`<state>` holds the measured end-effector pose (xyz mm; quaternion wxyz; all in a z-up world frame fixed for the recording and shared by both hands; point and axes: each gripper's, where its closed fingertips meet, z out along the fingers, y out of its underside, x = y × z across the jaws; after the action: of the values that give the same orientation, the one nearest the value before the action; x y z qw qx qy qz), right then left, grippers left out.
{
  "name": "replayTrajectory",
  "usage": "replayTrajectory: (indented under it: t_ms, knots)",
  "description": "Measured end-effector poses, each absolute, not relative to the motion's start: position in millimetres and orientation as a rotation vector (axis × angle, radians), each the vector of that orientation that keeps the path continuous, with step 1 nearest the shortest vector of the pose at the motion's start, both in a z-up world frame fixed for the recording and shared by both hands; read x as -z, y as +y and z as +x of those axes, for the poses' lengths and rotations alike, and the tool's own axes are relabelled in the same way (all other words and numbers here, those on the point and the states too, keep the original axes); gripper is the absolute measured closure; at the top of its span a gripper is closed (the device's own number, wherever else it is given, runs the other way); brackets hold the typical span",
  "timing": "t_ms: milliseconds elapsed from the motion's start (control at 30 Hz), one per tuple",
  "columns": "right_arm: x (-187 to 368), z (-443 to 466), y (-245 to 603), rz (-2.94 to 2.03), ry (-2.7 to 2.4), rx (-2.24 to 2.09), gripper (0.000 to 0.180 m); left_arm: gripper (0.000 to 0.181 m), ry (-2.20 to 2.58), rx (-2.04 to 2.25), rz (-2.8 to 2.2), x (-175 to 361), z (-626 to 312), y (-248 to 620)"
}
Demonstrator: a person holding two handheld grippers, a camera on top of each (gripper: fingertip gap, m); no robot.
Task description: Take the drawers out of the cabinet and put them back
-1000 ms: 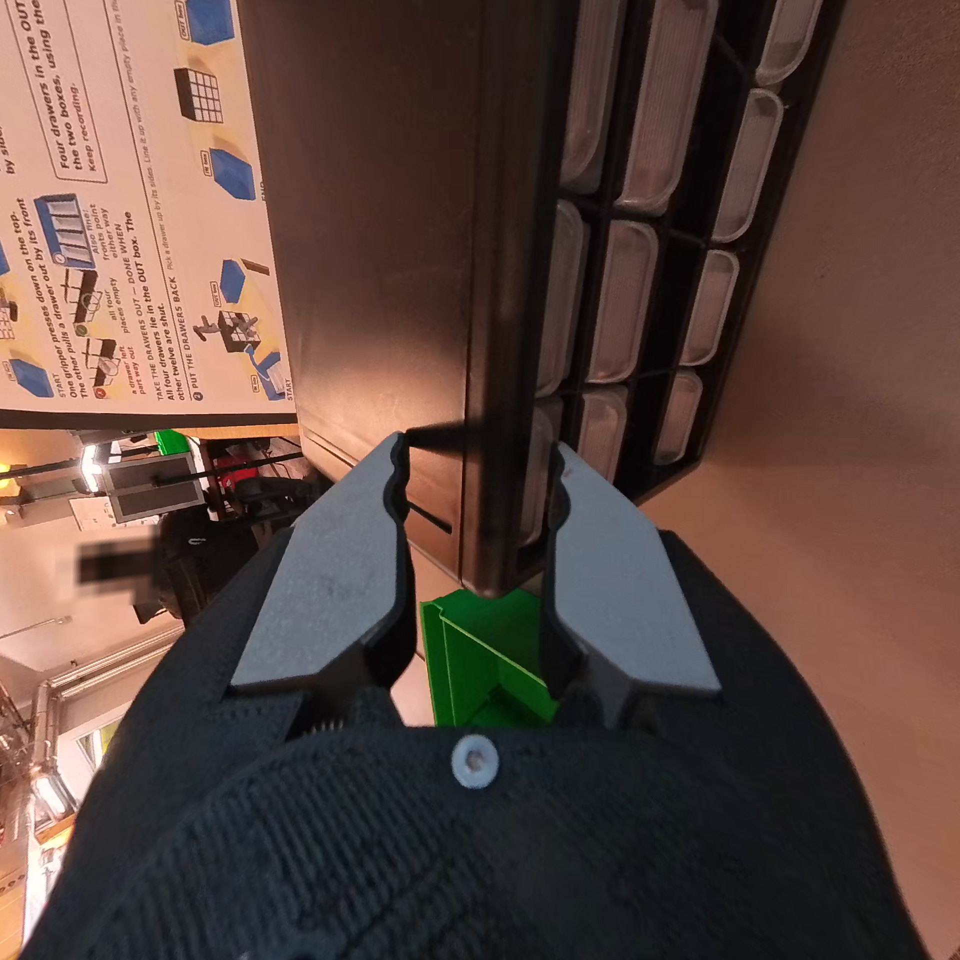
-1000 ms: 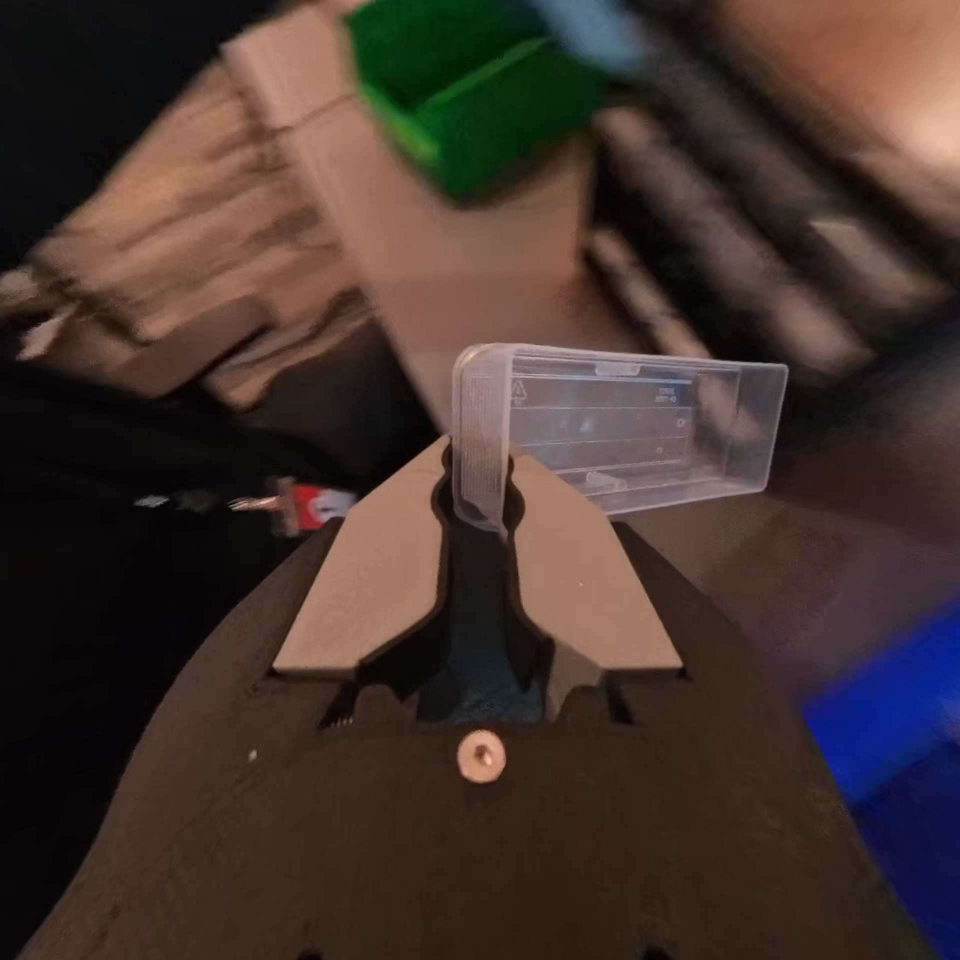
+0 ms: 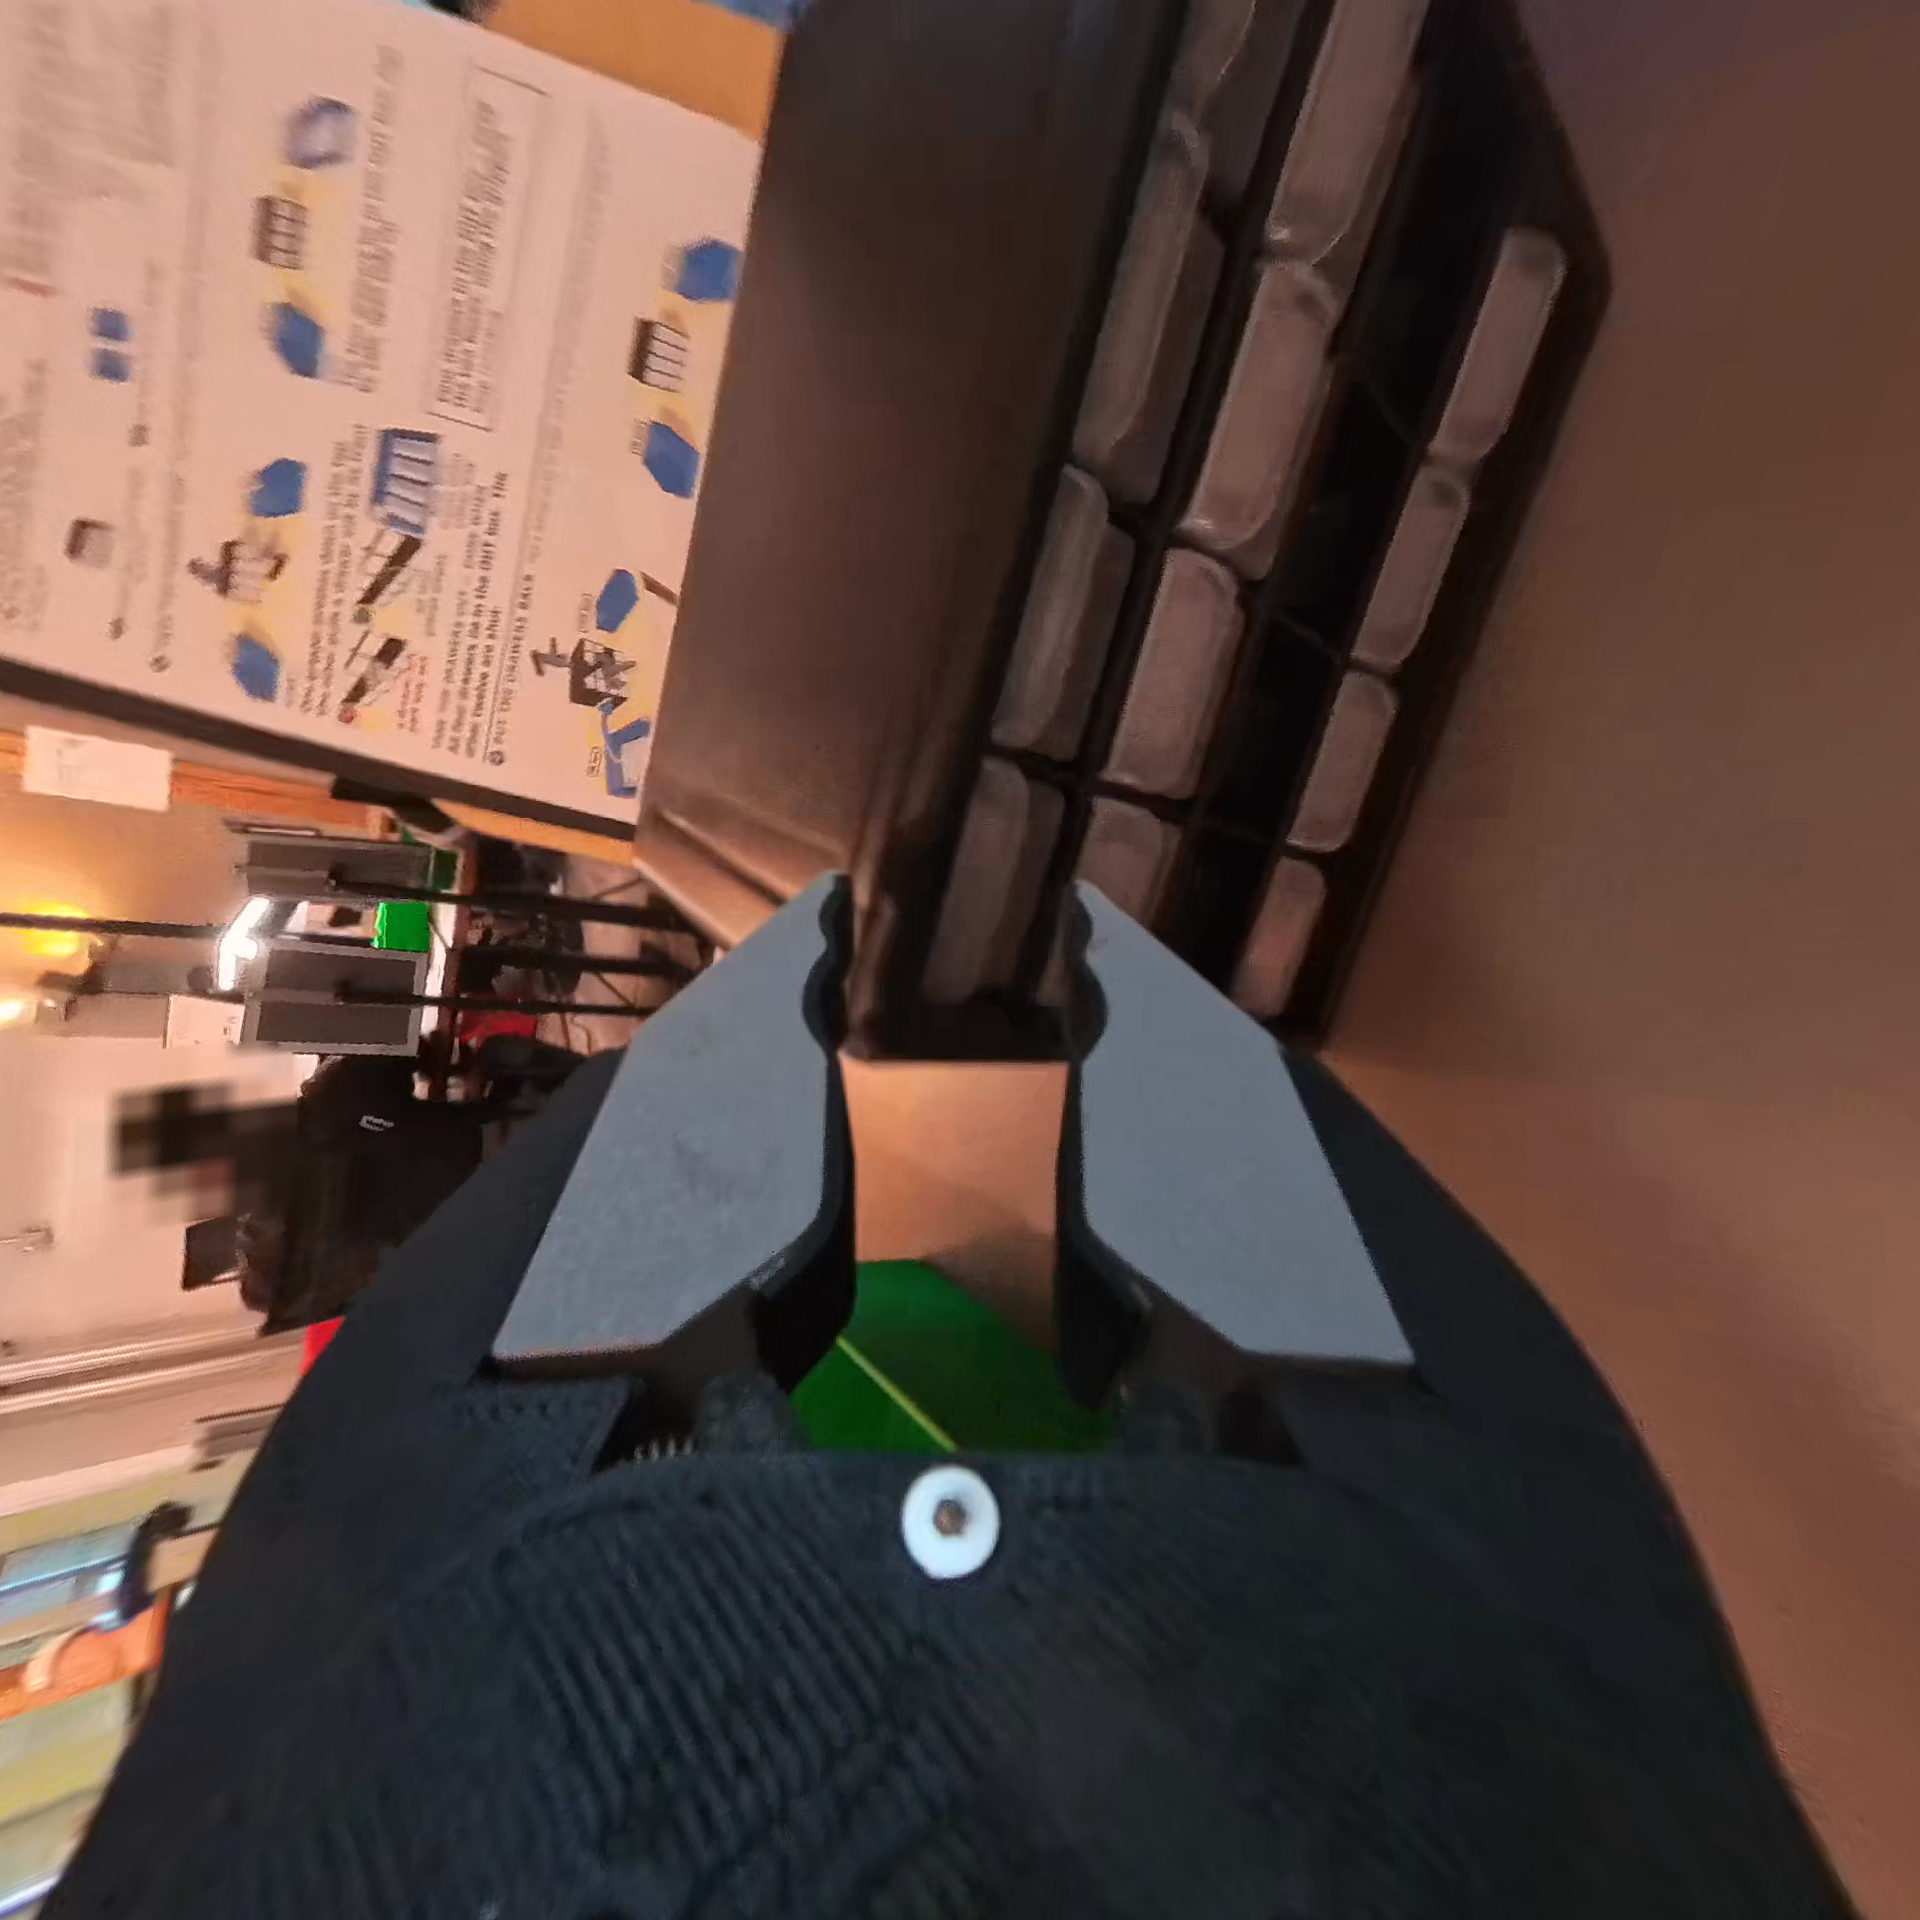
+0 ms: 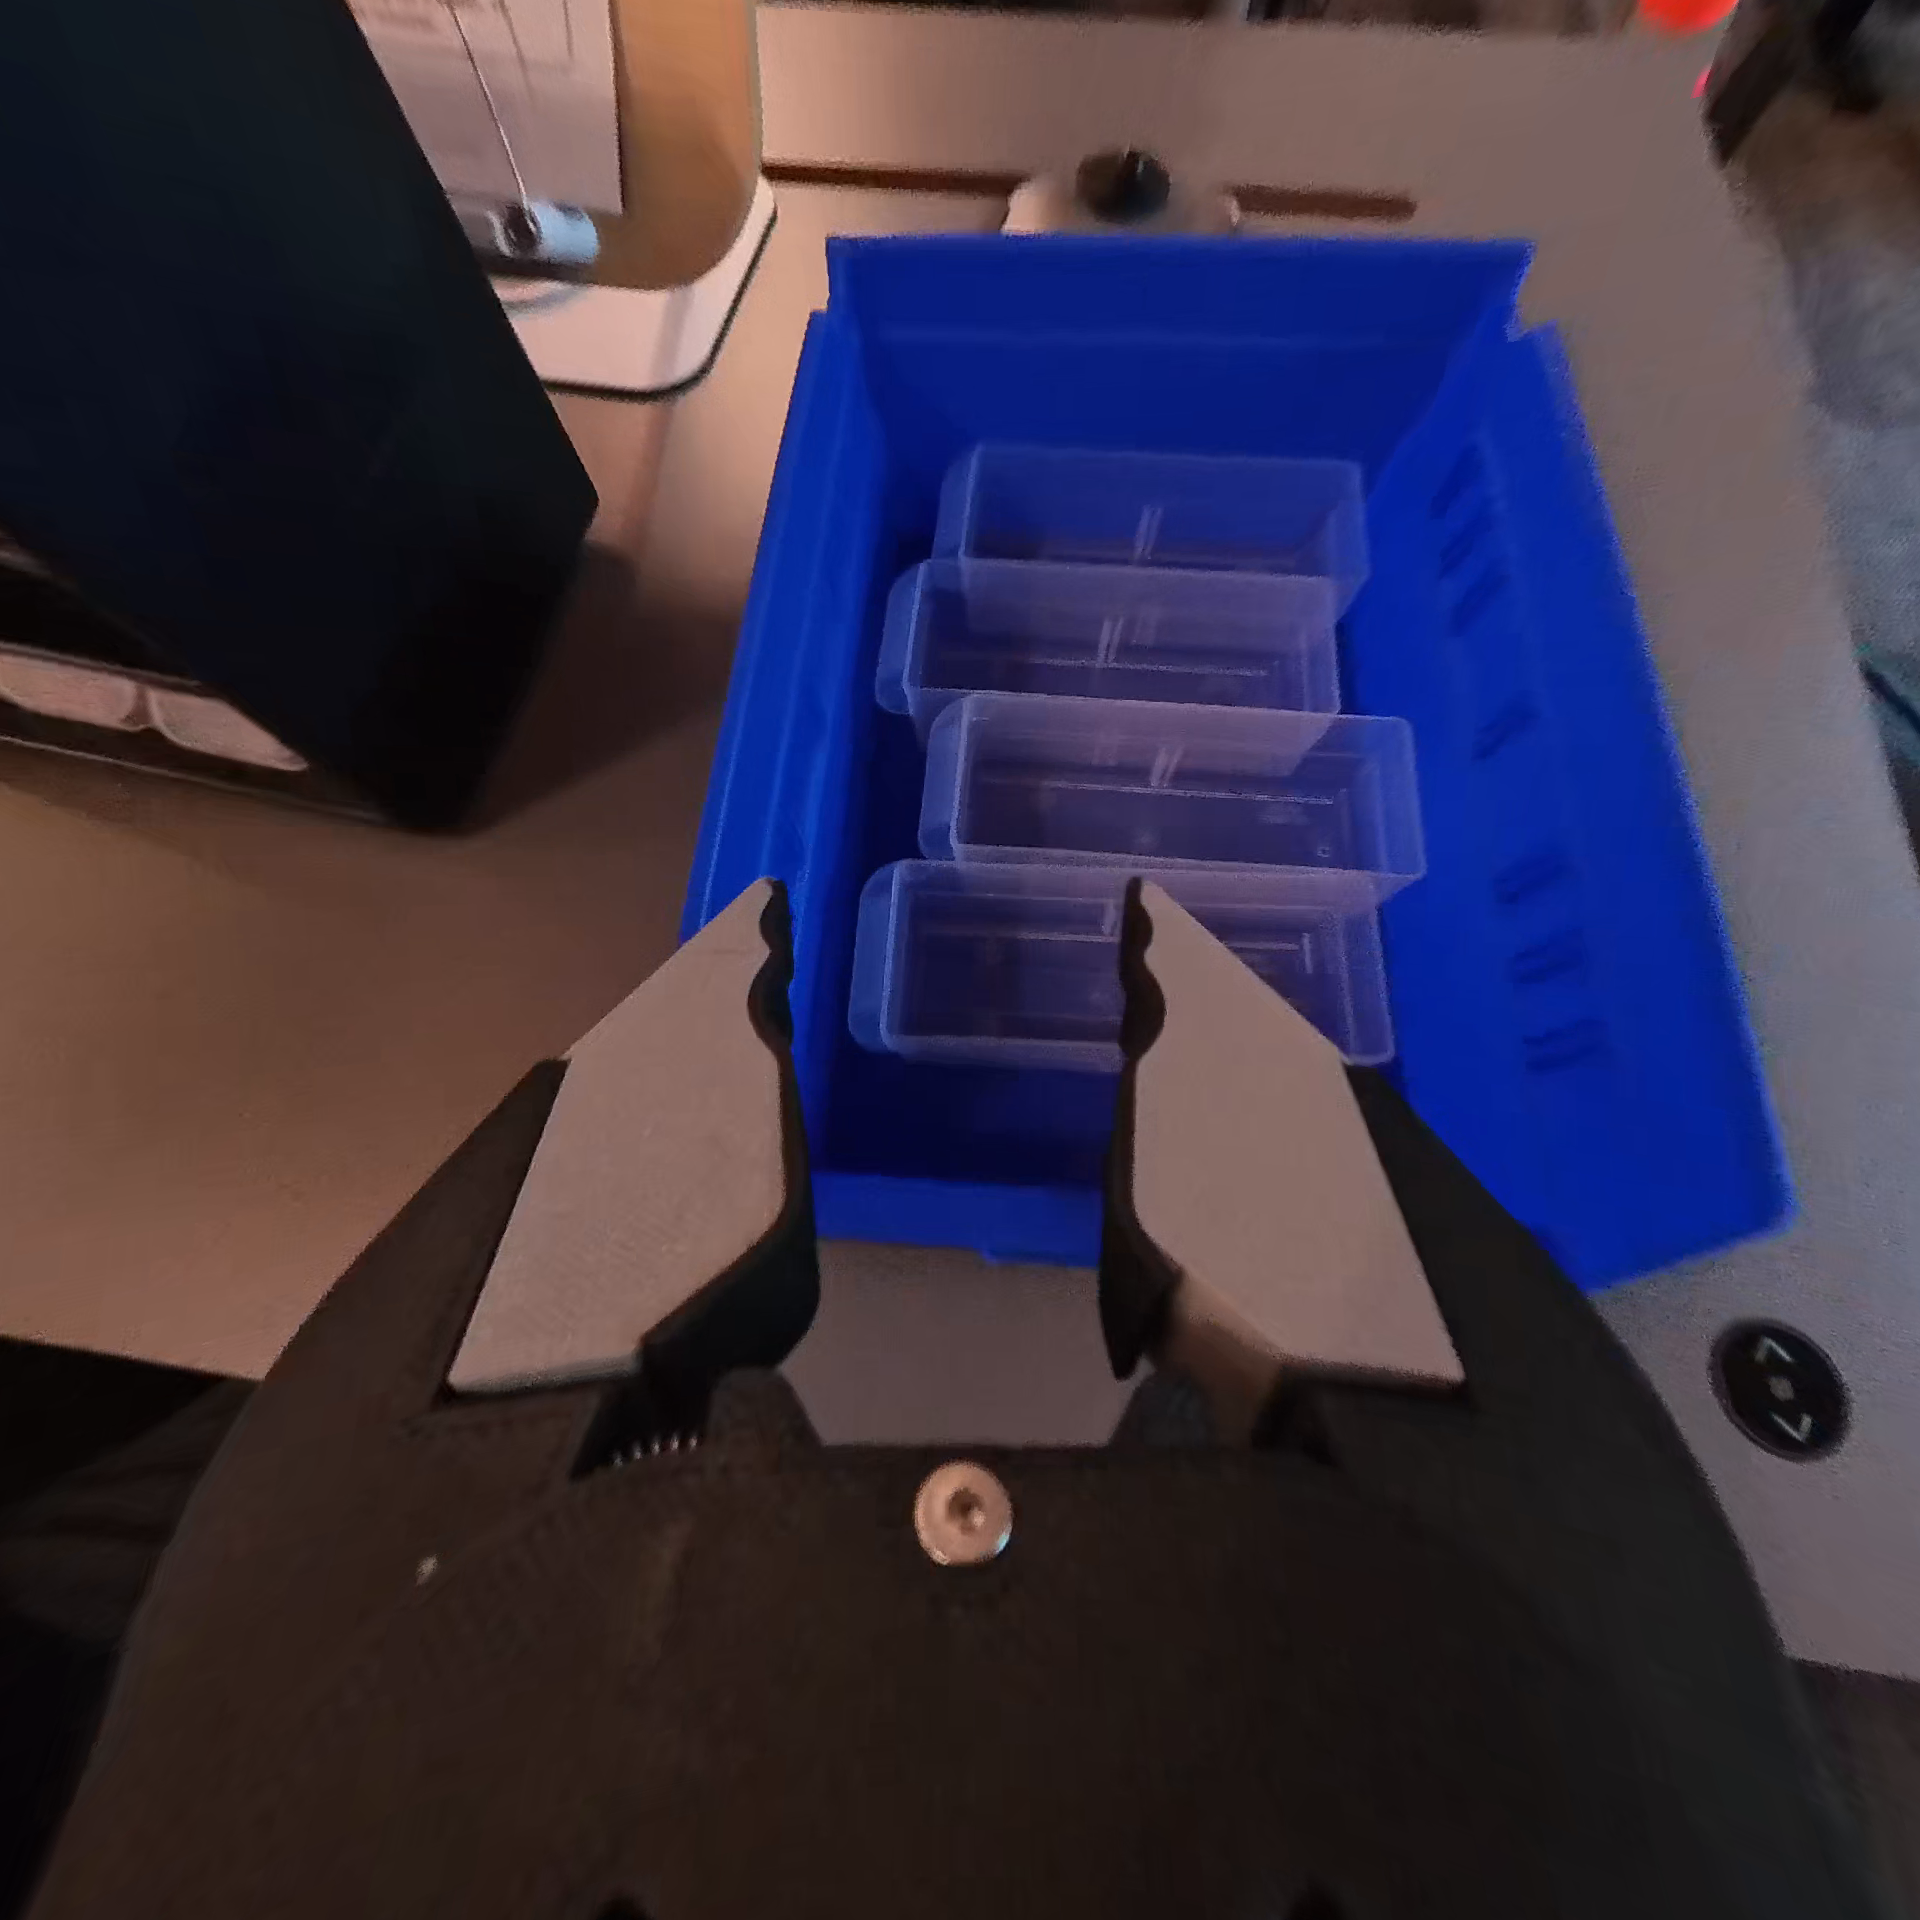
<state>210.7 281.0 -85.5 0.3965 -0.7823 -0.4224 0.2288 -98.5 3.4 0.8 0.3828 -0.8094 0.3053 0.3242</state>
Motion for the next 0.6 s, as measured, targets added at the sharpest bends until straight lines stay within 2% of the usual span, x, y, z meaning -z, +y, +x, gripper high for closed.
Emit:
replayTrajectory:
  t_ms: [100, 200, 333, 433, 533, 600]
  knots:
    - [71.4, 234.8, 274.1, -1.893, -1.034, -0.592, 0.117, 0.147, 0.642, -0.782, -1.961, 0.0, -91.6, -46.7]
    - [60.0, 250.7, 273.7, -1.841, -0.923, -0.620, 0.109, 0.152, 0.355, -0.476, -1.867, -4.5, -84.2, -97.5]
    - [53.1, 237.4, 244.8, -1.772, -0.979, -0.734, 0.102, 0.158, -0.058, -0.375, -1.693, -15.0, -137.0, -155.7]
    - [61.1, 218.8, 224.5, -1.771, -1.055, -0.755, 0.087, 0.135, -0.172, -0.384, -1.763, 16.5, -158.7, -176.0]
    - [73.6, 203.7, 215.3, -1.780, -1.096, -0.735, 0.083, 0.123, -0.169, -0.436, -1.778, 35.2, -159.0, -180.7]
    - [84.8, 195.6, 213.9, -1.824, -1.091, -0.734, 0.080, 0.123, -0.177, -0.451, -1.814, 48.4, -161.5, -178.2]
